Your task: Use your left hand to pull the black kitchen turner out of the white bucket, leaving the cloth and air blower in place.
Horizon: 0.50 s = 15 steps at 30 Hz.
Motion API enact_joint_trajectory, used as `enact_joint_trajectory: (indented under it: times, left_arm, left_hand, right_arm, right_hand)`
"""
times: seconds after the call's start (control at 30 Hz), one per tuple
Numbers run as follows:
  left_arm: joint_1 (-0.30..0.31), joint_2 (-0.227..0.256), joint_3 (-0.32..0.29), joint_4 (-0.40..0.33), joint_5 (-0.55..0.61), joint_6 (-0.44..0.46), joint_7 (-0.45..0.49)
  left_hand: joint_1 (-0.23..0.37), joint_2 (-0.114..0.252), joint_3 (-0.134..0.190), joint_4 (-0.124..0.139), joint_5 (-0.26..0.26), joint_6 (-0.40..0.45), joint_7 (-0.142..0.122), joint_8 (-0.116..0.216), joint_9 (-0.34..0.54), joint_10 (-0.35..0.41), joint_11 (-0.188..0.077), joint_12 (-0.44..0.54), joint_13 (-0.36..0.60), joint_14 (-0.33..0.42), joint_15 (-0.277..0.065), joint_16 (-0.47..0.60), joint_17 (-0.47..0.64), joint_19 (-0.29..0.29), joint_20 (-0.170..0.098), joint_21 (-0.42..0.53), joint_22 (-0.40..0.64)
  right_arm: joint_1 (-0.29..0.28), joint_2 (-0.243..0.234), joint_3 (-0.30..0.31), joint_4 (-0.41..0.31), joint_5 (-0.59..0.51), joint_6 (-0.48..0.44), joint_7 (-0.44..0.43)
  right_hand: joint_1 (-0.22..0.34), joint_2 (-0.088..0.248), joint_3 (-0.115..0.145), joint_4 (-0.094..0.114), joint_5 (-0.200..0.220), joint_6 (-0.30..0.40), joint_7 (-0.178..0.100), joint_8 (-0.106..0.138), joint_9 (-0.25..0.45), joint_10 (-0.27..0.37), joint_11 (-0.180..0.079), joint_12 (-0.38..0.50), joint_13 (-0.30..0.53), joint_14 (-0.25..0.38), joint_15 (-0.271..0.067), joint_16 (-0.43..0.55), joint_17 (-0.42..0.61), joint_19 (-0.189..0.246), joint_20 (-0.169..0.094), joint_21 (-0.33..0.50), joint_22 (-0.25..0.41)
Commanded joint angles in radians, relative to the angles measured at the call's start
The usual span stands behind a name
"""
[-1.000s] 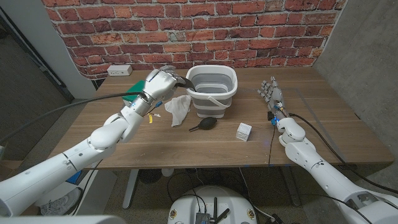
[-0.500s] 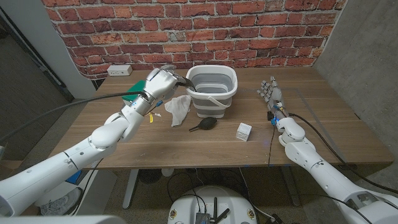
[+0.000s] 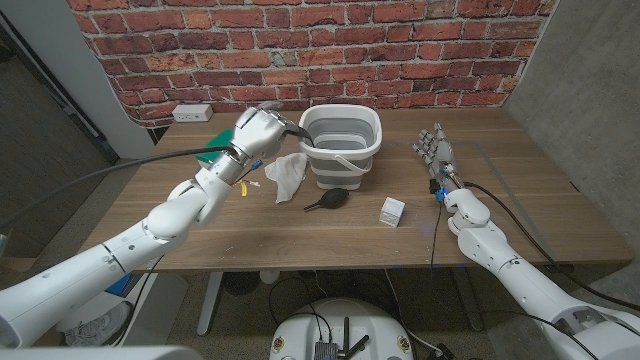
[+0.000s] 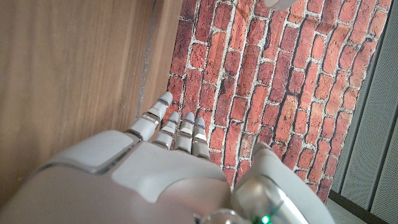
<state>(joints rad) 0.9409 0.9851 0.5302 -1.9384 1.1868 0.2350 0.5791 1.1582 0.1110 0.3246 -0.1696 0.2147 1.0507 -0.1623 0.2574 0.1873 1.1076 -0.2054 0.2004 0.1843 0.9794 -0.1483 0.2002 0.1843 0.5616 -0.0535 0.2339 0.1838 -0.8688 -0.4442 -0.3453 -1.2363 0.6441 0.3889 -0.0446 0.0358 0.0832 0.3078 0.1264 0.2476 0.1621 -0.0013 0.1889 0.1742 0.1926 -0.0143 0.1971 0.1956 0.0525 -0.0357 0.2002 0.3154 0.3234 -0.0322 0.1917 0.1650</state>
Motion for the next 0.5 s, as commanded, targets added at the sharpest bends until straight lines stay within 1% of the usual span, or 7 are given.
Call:
enact_joint_trajectory:
  times: [0.03,0.17,0.5]
  left_arm:
    - [-0.027,-0.022,0.013,0.015,0.039,0.021,0.015]
    - [-0.047,-0.025,0.022,0.022,0.051,0.014,0.013]
    - [-0.102,-0.053,0.053,0.059,0.082,0.004,0.030]
  left_hand:
    - [0.002,0.004,0.004,-0.001,0.000,0.038,0.026,0.031,0.012,0.012,0.002,0.003,0.005,0.011,-0.096,0.003,0.001,0.012,-0.153,0.004,0.004]
    - [0.005,0.002,0.006,-0.003,-0.001,0.035,0.026,0.030,0.013,0.008,0.001,-0.001,0.005,0.010,-0.096,0.001,0.000,0.013,-0.153,0.004,0.004]
    - [0.007,0.002,0.008,-0.003,-0.001,0.033,0.027,0.030,0.014,0.007,0.001,-0.003,0.005,0.007,-0.096,-0.003,-0.001,0.010,-0.153,0.002,0.003]
  right_arm:
    - [0.003,-0.001,0.001,0.008,0.005,0.005,0.011]
    - [0.004,0.000,0.002,0.013,0.008,0.007,0.017]
    - [-0.001,-0.002,0.006,0.017,0.014,0.012,0.023]
  right_hand:
    - [0.000,0.031,0.002,0.003,0.005,0.008,0.000,0.003,0.005,0.008,0.003,0.001,-0.001,0.006,-0.011,0.007,-0.001,0.007,-0.001,0.001,0.003]
    - [0.000,0.031,0.003,0.004,0.005,0.009,0.000,0.003,0.005,0.007,0.003,0.001,-0.001,0.006,-0.012,0.007,-0.002,0.007,-0.001,0.001,0.003]
    - [0.000,0.030,0.004,0.004,0.005,0.011,0.000,0.003,0.005,0.007,0.004,0.001,-0.001,0.006,-0.012,0.007,-0.005,0.009,0.001,0.000,0.003]
